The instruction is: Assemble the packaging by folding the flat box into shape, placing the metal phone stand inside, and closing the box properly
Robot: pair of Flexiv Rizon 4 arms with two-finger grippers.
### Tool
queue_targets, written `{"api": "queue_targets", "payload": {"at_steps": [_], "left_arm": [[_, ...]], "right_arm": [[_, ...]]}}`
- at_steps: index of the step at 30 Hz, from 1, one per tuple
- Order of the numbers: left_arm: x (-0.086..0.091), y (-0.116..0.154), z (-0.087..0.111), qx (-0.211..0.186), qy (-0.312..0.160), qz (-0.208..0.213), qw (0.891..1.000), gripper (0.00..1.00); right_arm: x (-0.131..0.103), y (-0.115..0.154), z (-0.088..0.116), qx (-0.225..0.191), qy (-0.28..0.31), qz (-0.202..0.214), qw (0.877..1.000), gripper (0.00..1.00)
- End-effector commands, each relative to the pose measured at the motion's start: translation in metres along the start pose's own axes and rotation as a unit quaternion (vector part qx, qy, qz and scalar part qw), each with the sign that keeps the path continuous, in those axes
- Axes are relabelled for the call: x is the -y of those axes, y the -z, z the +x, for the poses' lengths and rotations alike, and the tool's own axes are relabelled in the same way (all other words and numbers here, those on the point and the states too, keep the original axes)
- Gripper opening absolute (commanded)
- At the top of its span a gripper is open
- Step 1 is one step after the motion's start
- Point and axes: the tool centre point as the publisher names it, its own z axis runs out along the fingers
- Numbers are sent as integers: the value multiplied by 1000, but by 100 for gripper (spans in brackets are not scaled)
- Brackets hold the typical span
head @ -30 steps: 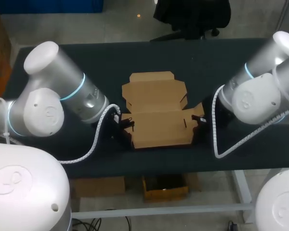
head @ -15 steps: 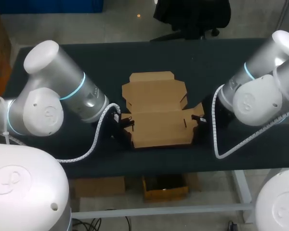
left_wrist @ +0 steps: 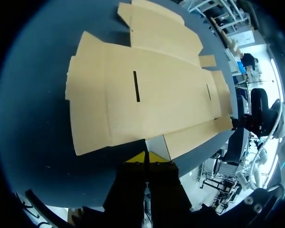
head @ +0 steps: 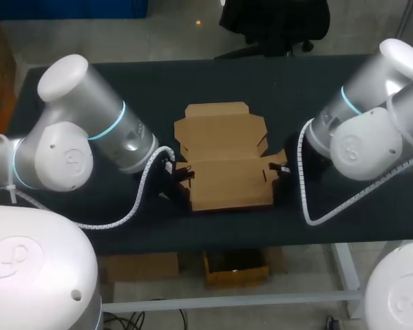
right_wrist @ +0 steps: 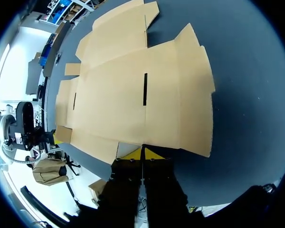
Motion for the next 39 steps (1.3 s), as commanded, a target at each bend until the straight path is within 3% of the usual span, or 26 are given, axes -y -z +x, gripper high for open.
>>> {"api": "queue_targets", "payload": {"at_steps": [1,39], "left_arm": [[2,-4,3,5,-1,-3,1000,0],[3,-7,8,13,-9,-7,1000,0]], "right_arm": [[-4,-1,4,7,0,7,1000,0],[-2,-2,9,49,0,26,998,0]]}}
